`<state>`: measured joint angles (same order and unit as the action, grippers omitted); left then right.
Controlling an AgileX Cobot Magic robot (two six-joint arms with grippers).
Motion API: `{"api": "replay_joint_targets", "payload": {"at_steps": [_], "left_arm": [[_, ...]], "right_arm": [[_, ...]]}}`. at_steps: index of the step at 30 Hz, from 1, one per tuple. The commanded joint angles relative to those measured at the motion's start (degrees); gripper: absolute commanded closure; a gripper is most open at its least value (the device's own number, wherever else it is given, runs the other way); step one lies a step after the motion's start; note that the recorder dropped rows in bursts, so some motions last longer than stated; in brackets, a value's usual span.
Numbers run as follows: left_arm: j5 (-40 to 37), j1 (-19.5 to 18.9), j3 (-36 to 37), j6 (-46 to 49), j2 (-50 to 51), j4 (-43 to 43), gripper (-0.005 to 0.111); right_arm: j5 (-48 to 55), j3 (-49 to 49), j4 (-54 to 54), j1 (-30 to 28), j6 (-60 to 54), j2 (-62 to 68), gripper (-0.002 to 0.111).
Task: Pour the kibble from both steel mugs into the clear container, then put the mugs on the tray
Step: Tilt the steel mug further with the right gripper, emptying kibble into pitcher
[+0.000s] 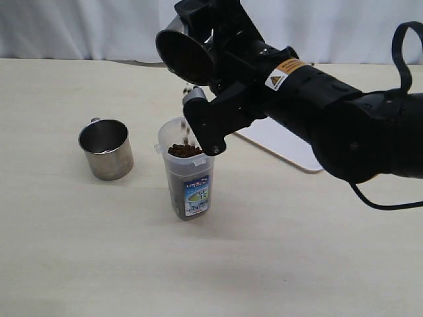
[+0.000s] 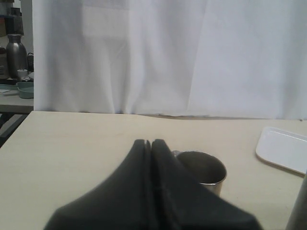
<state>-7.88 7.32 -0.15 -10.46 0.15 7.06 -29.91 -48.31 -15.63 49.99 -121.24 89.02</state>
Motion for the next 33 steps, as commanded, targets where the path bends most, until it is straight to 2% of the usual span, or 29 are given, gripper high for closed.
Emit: {"api": "replay_joint_targets", "payload": {"at_steps": [1, 22, 33], "left_arm": [[0.71, 0.0, 0.15, -0.11, -0.15, -0.32, 0.107], [0.71, 0.0, 0.15, -0.11, -0.15, -0.32, 0.107], [0.71, 0.0, 0.15, -0.11, -0.15, -0.32, 0.107]], "right_arm": [[-1.89, -0.57, 1.52, 0.19, -0.12, -0.45, 0.103], [-4.91, -0.57, 3.72, 0.19, -0.12, -0.45, 0.103], [-4.29, -0.02, 1.36, 0.19, -0.12, -0.23, 0.103]]}}
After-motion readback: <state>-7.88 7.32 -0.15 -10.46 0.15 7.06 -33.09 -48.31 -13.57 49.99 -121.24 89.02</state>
